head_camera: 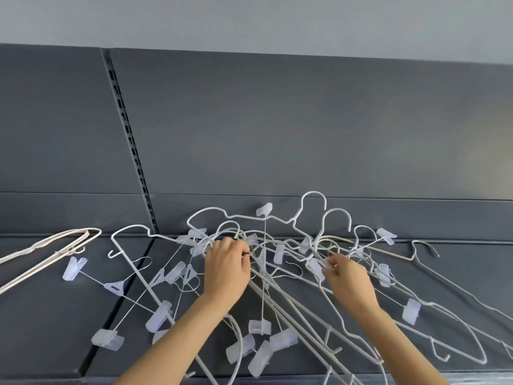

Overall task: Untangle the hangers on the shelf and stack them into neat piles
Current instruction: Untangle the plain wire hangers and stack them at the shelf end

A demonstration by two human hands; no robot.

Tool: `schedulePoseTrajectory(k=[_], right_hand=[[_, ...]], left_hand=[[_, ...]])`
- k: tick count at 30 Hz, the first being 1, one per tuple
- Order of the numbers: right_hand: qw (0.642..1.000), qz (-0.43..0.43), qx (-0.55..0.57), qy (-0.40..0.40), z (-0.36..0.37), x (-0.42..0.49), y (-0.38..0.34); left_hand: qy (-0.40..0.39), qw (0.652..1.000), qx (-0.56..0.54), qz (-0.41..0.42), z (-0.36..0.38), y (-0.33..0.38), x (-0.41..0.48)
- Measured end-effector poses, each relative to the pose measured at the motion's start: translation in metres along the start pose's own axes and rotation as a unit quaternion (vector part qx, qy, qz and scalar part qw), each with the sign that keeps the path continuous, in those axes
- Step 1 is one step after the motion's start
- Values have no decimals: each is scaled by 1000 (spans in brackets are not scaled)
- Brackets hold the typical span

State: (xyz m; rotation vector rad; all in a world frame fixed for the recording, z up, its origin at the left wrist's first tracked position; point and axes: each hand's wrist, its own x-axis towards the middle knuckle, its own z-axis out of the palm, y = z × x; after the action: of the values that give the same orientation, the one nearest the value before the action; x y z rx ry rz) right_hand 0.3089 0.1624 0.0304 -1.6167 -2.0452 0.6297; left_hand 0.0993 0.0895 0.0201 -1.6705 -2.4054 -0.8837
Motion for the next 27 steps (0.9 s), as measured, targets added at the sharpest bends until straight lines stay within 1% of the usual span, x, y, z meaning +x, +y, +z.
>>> schedulePoseTrajectory(k=[2,3,7,8,10,12,14,16,18,21,25,27], right_hand=[[1000,-5,-2,-2,-2,2,1],[1000,-4,-4,-3,-3,3,1],[1000,0,9,-4,-7,10,3],[1000,-2,13,-4,-6,12,3],[1000,-7,22,-2,-5,14,3],[999,-11,30,5,-5,15,3],[999,-10,32,20,-6,17,5],[999,-12,31,29,-6,19,8],[999,-17,29,30,-5,19,12],[999,-19,22,40,-4,18,16],[998,-18,29,60,-7,17,19],[997,-28,22,72,-11,17,18]], left_hand=[[-5,1000,5,13,0,6,-2],[-28,999,9,11,0,6,-4],[-188,980,6,-64,13,6,-19],[-212,974,-12,-81,18,8,-23],[-233,963,-72,-112,26,12,-26],[-218,958,-118,-142,29,14,-25],[-193,958,-140,-160,26,15,-24],[-170,955,-170,-171,18,13,-24],[-143,958,-176,-175,8,7,-24],[-116,969,-140,-165,-9,-4,-20],[-89,982,-24,-165,-22,-27,-16],[-83,983,9,-161,-22,-33,-19]])
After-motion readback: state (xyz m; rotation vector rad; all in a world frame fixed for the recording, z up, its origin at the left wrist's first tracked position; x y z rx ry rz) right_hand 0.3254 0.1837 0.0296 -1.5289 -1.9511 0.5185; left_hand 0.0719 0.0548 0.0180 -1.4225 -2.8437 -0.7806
